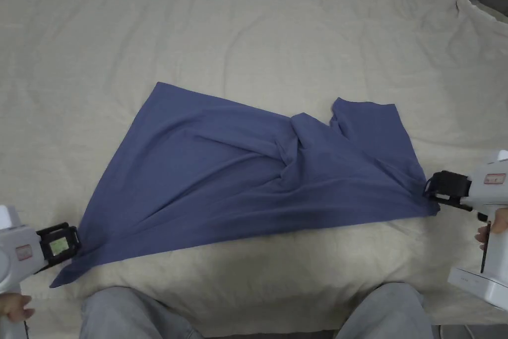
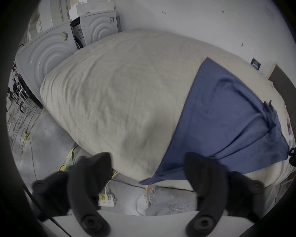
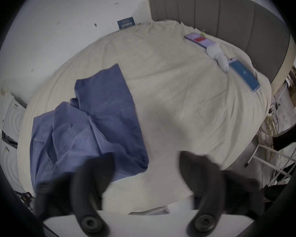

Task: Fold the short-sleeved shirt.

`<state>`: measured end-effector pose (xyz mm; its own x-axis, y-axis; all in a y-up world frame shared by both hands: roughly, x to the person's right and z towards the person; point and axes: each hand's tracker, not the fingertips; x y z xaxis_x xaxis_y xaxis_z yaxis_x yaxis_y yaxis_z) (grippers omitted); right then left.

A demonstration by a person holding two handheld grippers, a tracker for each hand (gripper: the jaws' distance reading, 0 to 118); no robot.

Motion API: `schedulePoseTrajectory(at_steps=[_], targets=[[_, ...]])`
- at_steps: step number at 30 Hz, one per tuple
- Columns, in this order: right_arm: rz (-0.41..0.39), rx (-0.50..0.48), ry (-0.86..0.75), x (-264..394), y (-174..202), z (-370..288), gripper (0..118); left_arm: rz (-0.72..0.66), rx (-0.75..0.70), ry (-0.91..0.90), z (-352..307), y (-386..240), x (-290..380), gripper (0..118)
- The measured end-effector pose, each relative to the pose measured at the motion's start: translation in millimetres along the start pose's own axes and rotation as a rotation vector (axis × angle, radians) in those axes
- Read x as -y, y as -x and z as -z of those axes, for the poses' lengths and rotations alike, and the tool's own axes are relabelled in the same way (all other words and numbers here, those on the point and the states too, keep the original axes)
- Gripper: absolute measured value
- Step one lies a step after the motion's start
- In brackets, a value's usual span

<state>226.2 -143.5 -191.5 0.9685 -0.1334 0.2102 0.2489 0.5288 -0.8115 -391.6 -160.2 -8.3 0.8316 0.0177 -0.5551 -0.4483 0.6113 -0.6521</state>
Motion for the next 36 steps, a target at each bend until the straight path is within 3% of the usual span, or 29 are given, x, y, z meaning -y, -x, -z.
schedulePoseTrajectory(at_steps=[6, 9, 15, 17, 19, 20, 22, 25, 26, 29, 31, 36], targets=[[-0.048, -0.014, -0.214, -28, 4, -64, 100, -0.015, 0.044, -0.177, -41, 4, -55, 107], [-0.091, -0.072, -0.340, -29, 17, -100, 101, 0.012, 0.085, -0.293, -63, -13, -75, 111], [-0.186, -0.160, -0.592, 13, 48, -145, 111, 0.087, 0.157, -0.536, -88, -66, -70, 114], [-0.203, -0.141, -0.645, 32, 56, -149, 111, 0.098, 0.189, -0.587, -90, -79, -60, 108], [-0.221, -0.138, -0.691, 49, 62, -149, 111, 0.095, 0.217, -0.598, -88, -90, -50, 92], [-0.230, -0.128, -0.699, 54, 65, -149, 111, 0.095, 0.225, -0.601, -88, -94, -45, 92], [-0.222, -0.114, -0.717, 65, 69, -150, 110, 0.094, 0.232, -0.593, -89, -101, -39, 80], [-0.184, -0.145, -0.725, 75, 71, -154, 93, 0.118, 0.250, -0.587, -87, -108, -30, 33], [-0.179, -0.159, -0.722, 77, 72, -155, 73, 0.126, 0.251, -0.590, -87, -110, -27, 17], [-0.180, -0.156, -0.719, 81, 77, -155, 7, 0.135, 0.264, -0.590, -88, -111, -23, 0], [-0.187, -0.177, -0.706, 80, 77, -154, 0, 0.130, 0.282, -0.581, -88, -111, -21, 0], [-0.214, -0.182, -0.696, 81, 83, -151, 0, 0.122, 0.284, -0.568, -85, -111, -17, 0]])
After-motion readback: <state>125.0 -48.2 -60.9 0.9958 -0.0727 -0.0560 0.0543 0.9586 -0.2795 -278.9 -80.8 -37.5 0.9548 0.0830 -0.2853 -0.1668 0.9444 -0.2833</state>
